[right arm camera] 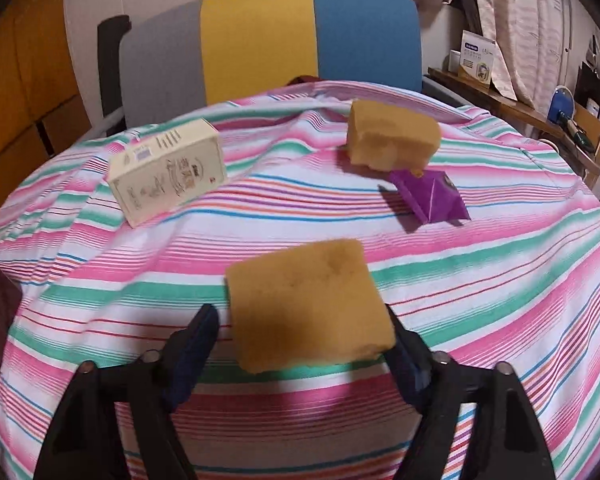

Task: Organize objects
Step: 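Grasp a yellow sponge with the right gripper while left approaches the cream box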

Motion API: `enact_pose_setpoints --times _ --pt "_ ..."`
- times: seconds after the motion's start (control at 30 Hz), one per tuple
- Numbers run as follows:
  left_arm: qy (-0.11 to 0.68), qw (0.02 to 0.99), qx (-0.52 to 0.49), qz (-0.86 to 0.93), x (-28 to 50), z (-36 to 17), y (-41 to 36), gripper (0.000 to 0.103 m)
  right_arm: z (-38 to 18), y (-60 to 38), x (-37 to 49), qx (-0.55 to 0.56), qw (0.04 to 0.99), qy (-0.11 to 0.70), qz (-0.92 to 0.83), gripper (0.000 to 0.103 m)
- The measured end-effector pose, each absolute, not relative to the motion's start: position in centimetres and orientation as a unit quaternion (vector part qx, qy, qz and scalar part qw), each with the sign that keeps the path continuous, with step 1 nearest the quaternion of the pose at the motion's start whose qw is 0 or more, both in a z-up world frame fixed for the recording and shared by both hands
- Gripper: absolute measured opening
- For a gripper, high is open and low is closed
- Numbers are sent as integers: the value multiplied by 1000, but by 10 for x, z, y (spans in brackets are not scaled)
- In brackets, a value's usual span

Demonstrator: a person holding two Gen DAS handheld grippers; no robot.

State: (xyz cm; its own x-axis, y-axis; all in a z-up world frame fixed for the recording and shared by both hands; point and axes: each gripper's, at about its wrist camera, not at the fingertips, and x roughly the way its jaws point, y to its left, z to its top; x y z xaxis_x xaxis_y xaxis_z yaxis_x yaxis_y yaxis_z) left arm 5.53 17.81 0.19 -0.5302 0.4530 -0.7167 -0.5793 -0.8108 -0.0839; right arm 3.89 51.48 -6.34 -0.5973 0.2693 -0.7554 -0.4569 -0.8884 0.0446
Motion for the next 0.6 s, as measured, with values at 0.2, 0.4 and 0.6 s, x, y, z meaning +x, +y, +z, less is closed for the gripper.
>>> enact_pose_setpoints --times 0.2,0.4,0.6 --pt "110 325 -383 858 33 10 221 103 -62 526 52 -371 197 158 894 67" --pt "98 332 -413 843 -10 4 259 103 -62 522 49 -374 211 144 891 67" --pt "99 326 -415 843 -55 2 298 103 -65 523 49 -374 215 140 891 67"
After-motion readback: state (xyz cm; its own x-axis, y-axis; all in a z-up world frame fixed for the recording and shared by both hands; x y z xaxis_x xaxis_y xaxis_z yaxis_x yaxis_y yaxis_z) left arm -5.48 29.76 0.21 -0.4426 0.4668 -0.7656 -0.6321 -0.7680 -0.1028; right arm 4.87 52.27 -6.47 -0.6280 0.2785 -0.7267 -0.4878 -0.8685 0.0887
